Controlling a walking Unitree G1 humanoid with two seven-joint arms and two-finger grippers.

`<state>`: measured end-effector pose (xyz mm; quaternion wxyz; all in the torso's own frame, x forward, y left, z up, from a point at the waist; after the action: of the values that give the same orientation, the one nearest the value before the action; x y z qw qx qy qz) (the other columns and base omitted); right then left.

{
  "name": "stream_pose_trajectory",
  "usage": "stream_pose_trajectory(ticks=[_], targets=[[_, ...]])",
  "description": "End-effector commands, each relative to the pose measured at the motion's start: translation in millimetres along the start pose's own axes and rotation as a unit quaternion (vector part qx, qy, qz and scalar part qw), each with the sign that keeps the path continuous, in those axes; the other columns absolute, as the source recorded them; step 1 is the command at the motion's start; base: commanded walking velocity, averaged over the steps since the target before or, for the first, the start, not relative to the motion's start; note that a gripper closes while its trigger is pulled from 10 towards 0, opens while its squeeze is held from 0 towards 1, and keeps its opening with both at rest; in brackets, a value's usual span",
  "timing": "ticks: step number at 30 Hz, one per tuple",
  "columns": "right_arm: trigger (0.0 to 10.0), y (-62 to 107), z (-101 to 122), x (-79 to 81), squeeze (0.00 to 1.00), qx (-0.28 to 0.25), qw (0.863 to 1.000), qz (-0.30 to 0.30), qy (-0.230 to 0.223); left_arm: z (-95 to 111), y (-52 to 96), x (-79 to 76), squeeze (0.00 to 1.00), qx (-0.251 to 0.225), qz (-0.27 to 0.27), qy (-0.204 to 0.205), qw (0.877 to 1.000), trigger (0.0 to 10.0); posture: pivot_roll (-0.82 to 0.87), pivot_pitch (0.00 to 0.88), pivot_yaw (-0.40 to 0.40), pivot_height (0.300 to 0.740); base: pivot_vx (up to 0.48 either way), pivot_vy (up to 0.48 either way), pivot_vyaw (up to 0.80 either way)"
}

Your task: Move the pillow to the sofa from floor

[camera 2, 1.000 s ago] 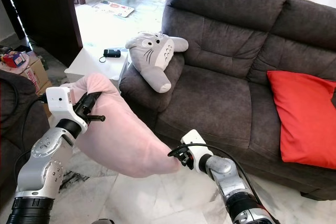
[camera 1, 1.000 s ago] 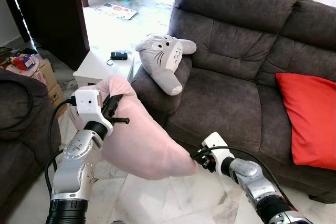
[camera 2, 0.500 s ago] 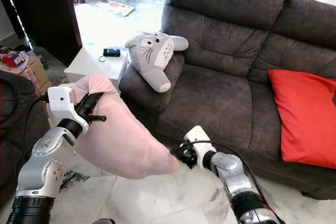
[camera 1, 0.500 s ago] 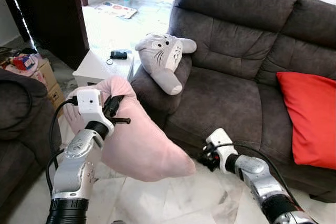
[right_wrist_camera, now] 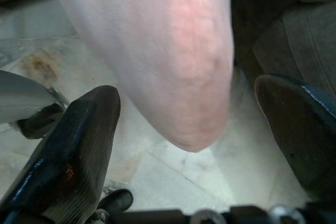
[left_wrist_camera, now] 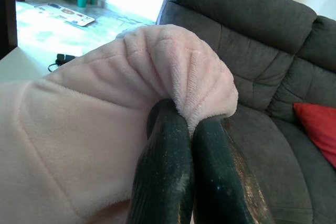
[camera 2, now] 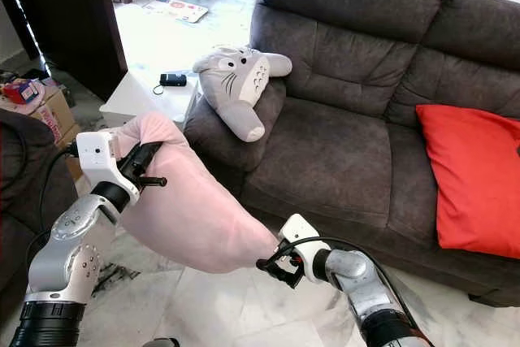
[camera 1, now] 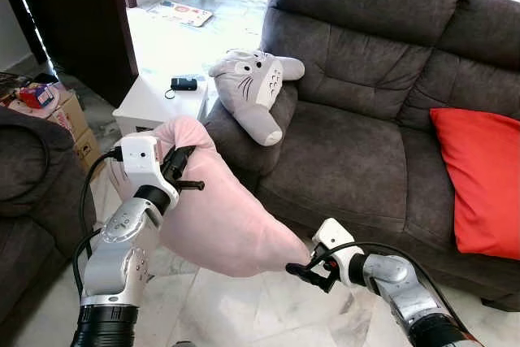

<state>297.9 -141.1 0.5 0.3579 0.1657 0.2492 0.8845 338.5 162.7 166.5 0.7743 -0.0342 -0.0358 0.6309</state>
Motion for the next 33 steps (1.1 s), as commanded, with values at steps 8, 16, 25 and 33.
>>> stream_pose_trajectory(ticks=[8, 16, 25, 33], targets=[[10.0, -2.5, -16, 14.2, 0.0, 0.03, 0.999, 0.039, -0.002, 48, -5.4, -12.5, 0.0, -0.091, -0.028, 0.016, 0.995, 10.0, 0.19, 0.072, -0.125, 0.74, 0.0, 0.0, 0.0], [10.0, -7.6, -25, 26.2, 0.0, 0.044, 0.997, 0.059, -0.001, 52, -6.6, -11.8, 0.0, -0.099, -0.026, 0.032, 0.994, 10.0, 0.19, 0.071, -0.127, 0.74, 0.0, 0.0, 0.0], [10.0, -12.9, -21, 15.0, 0.0, 0.026, 1.0, -0.011, -0.008, 52, -5.9, -13.5, 0.0, -0.095, -0.03, 0.042, 0.994, 10.0, 0.19, 0.071, -0.127, 0.74, 0.0, 0.0, 0.0], [10.0, -18.3, -27, 24.3, 0.0, 0.03, 0.999, -0.003, -0.011, 53, -6.5, -11.6, 0.0, -0.099, -0.026, 0.055, 0.993, 10.0, 0.19, 0.07, -0.127, 0.74, 0.0, 0.0, 0.0]])
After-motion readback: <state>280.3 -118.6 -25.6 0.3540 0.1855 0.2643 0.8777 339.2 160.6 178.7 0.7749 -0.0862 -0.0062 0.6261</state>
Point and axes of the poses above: a point about 5 cm out from each wrist's last joint towards the gripper, its own y axis pointing back from the gripper into the wrist, its own z axis along the axis of the wrist's last joint, x = y × z, the point moved 3 cm from there along -y, pointing out of the wrist towards the gripper, and after that the axes turned 11 degrees about -y, right-handed, at the moved point
